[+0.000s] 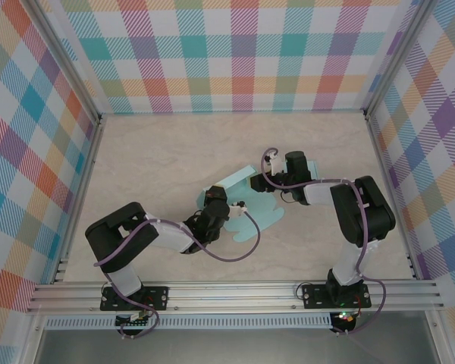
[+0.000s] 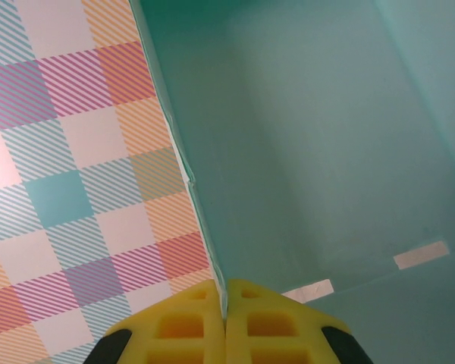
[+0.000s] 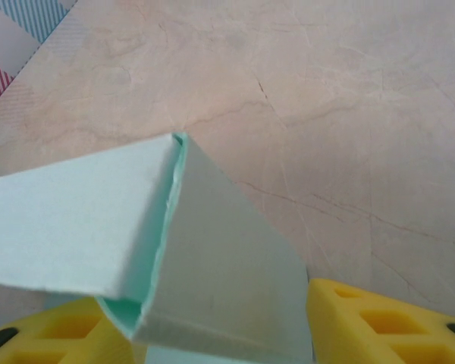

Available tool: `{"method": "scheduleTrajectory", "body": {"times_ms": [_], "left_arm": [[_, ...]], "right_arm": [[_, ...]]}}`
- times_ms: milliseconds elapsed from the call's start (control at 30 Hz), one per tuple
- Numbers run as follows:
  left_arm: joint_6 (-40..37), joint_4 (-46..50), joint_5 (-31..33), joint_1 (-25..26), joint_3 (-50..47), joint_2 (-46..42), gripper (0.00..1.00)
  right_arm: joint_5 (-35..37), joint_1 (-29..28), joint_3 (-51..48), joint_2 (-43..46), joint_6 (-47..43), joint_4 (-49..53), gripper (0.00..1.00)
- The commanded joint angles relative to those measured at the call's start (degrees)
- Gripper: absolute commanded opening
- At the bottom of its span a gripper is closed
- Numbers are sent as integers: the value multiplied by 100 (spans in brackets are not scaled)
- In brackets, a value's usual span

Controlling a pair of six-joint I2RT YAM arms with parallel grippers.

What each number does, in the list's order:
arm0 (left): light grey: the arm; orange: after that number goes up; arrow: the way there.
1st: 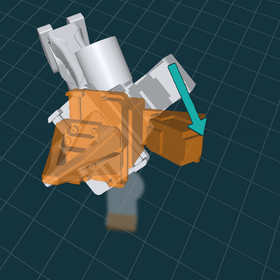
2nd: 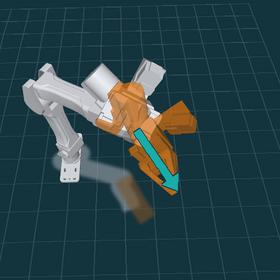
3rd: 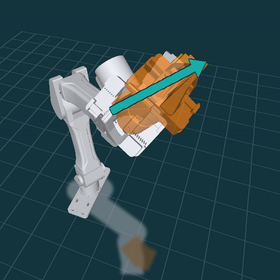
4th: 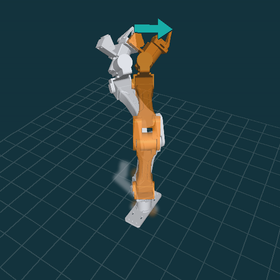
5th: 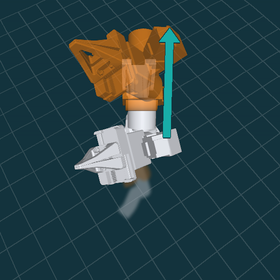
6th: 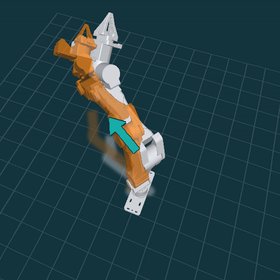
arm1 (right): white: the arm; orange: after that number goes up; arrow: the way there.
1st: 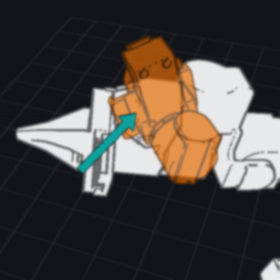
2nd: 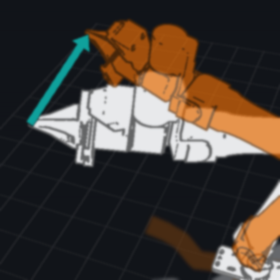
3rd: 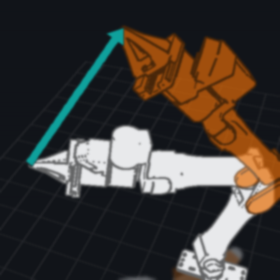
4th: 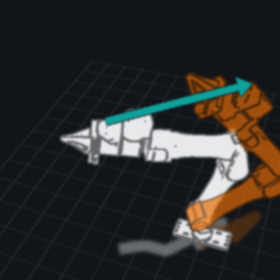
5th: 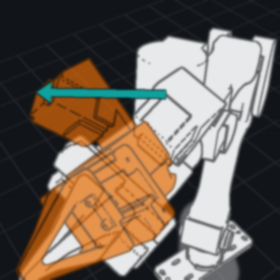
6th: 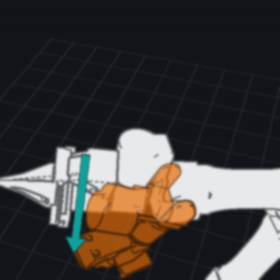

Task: Fold the paper box

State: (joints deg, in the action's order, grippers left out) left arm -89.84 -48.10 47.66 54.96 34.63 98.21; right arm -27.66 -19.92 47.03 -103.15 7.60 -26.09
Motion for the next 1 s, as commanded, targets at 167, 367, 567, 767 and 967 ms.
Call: {"method": "scheduleTrajectory", "body": {"times_ms": [167,367,567,767,967], "left_arm": [[11,434,-79,111,34,58,0],[66,454,-124,111,71,28,0],[503,900,-334,111,156,-235,0],[1546,1498,-632,113,362,-731,44],[3598,1966,-1210,111,387,-1984,86]], "right_arm": [[362,-102,-88,-195,-139,-674,52],[1077,-368,-122,-352,-239,-799,50],[1642,-492,-273,-391,-185,-1205,33],[2054,-667,-322,-313,-489,-1118,19],[2542,-827,-421,-152,-687,-1089,0]]}}
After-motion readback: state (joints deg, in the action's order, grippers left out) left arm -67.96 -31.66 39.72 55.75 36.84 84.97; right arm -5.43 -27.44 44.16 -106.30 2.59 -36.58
